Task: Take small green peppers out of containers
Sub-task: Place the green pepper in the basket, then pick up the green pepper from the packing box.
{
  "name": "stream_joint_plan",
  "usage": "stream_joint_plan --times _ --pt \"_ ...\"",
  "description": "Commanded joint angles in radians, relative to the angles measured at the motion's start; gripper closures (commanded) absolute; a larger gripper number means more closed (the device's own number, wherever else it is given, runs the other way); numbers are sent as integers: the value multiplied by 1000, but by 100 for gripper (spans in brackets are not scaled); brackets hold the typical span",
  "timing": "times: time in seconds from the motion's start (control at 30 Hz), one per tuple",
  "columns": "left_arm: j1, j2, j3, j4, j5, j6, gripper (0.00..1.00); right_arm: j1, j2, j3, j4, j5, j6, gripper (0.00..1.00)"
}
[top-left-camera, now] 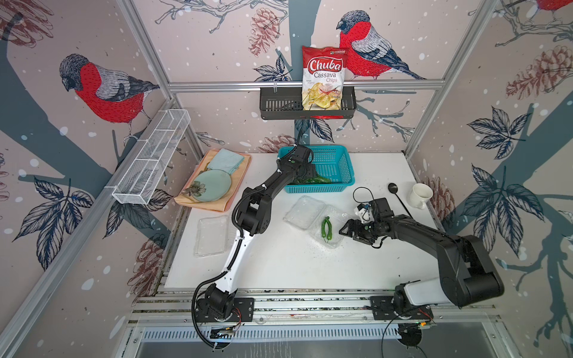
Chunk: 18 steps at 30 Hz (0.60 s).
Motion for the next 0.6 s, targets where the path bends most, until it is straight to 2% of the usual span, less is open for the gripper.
stream_joint_plan --times 0.0,0.13,0.23,0.43,0.57 --pt "-14 -102 1 -62 -55 40 12 3 4 -3 -47 45 2 16" --pt "-59 -218 -33 -183 -81 44 11 0 13 -4 -41 47 -2 16" --pt "-114 -306 -105 -267 -37 18 18 -3 24 3 -42 50 -3 16" --pt "-272 -475 -412 -275 67 -64 24 -5 37 5 -26 46 1 16" --pt "-351 -519 -590 -203 113 -138 28 -4 42 -1 -19 44 2 16"
